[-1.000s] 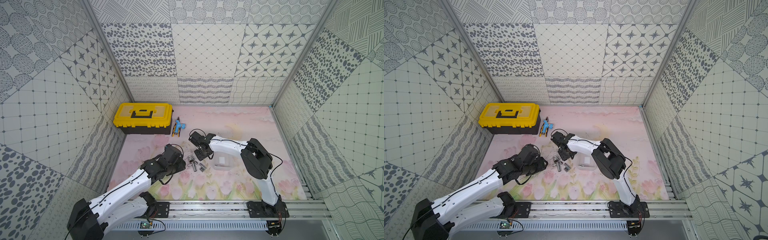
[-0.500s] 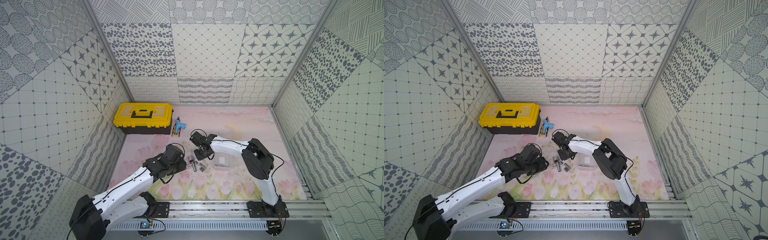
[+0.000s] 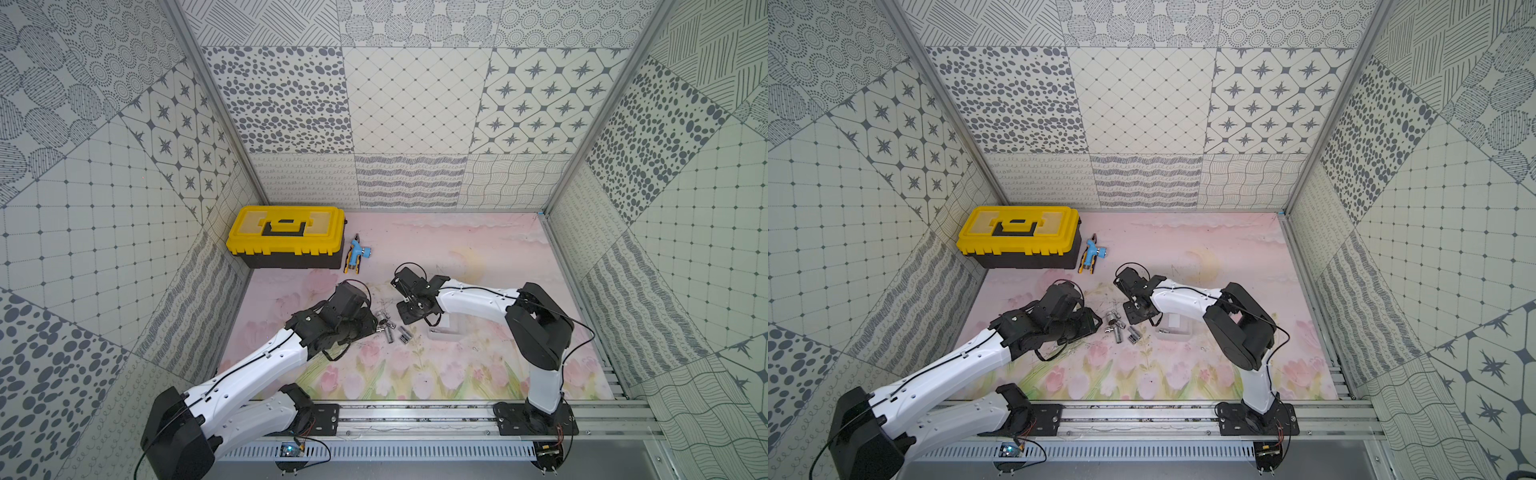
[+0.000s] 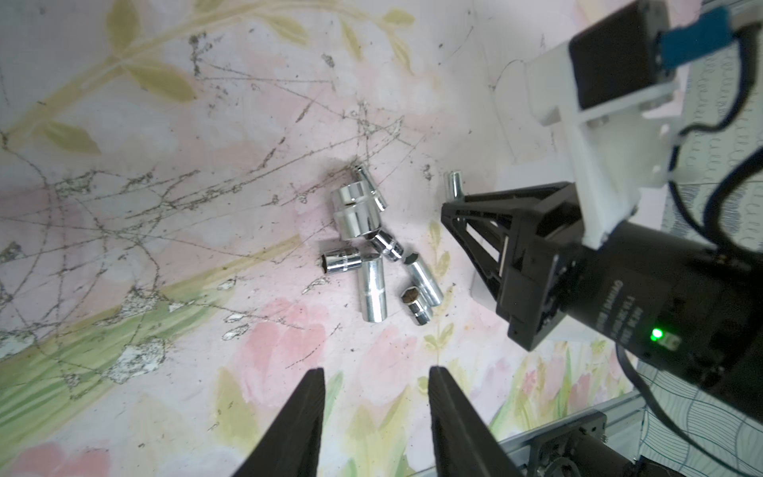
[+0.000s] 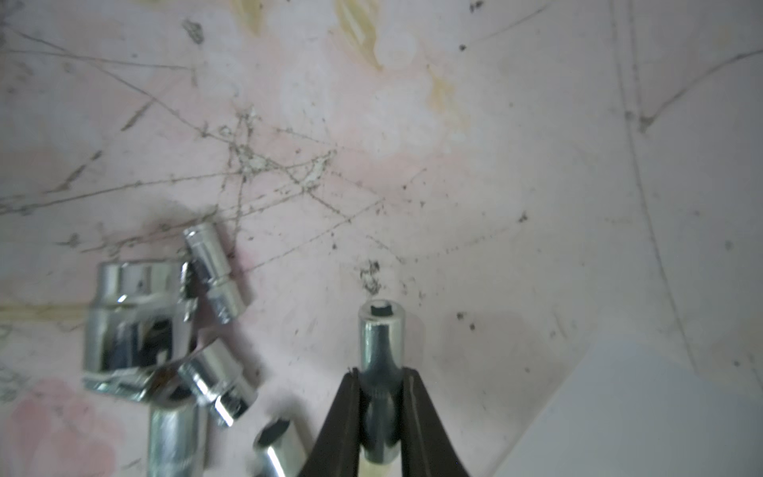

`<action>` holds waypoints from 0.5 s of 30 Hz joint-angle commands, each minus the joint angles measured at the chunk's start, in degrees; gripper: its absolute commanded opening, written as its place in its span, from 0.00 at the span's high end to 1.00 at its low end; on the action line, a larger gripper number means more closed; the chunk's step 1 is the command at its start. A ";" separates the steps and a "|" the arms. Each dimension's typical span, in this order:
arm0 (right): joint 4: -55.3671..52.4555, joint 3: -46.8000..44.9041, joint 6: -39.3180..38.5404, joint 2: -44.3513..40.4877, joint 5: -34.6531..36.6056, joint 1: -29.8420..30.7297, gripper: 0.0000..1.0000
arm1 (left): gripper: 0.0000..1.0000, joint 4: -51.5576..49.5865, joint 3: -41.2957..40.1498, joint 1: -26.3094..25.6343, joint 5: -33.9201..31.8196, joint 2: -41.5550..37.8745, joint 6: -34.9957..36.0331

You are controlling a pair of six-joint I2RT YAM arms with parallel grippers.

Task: Put the socket on the desktop into the storage box
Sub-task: Pick up the socket head at the center of the board.

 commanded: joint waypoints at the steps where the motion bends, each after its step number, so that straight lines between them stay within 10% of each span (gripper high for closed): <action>1: 10.81 -4.97 -0.64 -13.23 -2.07 0.61 1.00 | 0.52 5.52 2.20 0.49 5.94 -2.50 1.67; 15: 17.04 -19.22 4.41 -37.30 -12.65 3.84 1.00 | 0.37 24.15 -0.92 0.41 21.44 -5.53 -8.71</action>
